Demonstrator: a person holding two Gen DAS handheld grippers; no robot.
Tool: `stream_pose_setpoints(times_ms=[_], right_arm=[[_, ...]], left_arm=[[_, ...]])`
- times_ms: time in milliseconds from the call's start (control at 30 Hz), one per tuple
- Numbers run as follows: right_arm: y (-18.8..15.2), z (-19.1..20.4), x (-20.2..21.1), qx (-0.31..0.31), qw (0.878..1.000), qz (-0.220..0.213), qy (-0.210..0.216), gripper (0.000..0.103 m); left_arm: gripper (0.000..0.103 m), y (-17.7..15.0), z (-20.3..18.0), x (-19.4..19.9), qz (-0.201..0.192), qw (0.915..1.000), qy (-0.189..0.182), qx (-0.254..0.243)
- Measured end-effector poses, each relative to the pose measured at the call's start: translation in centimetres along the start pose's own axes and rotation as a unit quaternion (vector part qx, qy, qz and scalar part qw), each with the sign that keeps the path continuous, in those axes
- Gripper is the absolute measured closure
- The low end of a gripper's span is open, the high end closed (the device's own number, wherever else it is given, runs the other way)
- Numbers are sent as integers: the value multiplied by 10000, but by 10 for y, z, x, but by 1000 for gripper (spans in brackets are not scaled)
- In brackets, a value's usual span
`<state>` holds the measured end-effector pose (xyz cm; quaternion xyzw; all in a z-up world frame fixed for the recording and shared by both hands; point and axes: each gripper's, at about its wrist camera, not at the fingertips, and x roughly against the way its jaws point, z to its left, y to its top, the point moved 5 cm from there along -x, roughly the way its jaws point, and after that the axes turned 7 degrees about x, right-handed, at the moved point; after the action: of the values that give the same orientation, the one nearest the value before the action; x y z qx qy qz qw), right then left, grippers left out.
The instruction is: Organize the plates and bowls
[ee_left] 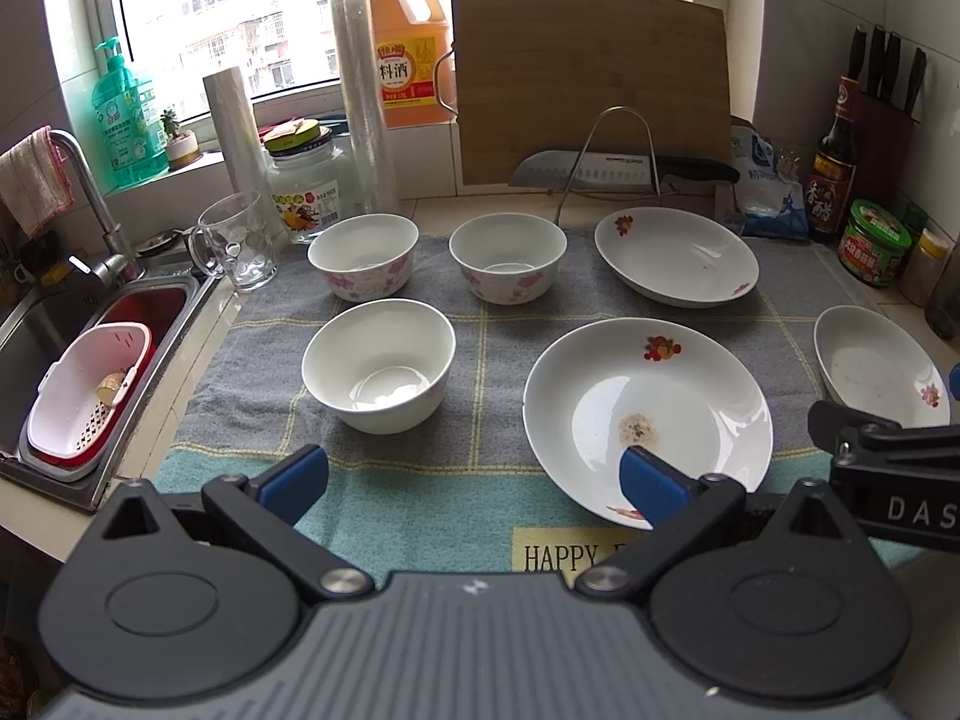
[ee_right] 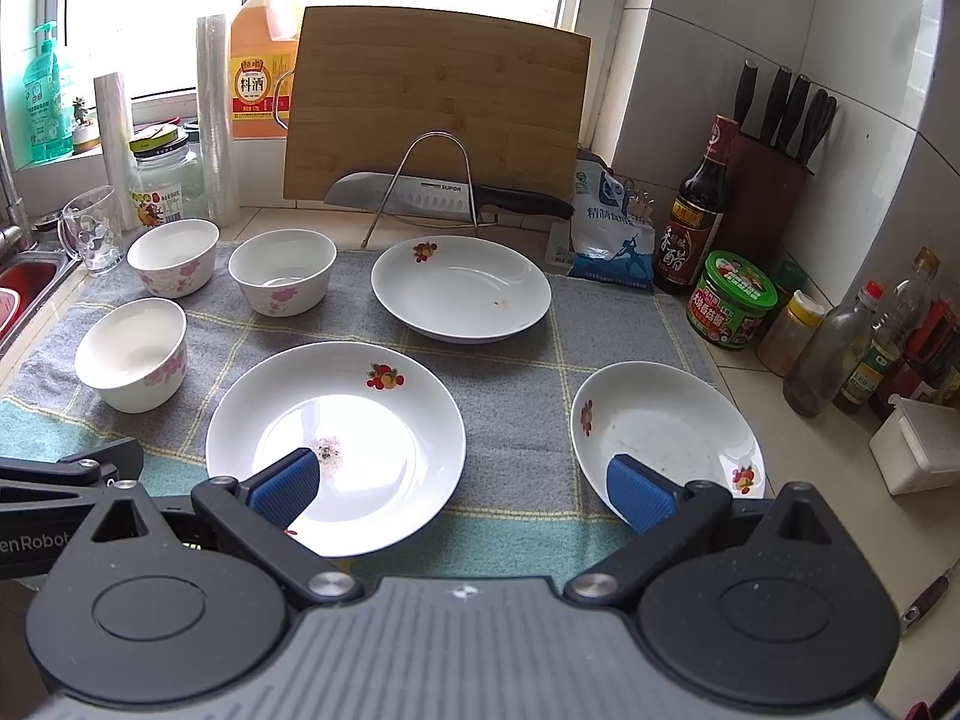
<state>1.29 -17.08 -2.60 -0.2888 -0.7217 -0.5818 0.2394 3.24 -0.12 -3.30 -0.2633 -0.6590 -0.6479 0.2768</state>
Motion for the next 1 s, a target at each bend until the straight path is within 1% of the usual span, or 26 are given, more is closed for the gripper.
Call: stream_pose_setpoints(times_ms=[1000], right_arm=[[1, -1, -1, 7, 10000, -3, -13, 0]], left_arm=[[1, 3, -3, 1, 23, 10000, -8, 3]])
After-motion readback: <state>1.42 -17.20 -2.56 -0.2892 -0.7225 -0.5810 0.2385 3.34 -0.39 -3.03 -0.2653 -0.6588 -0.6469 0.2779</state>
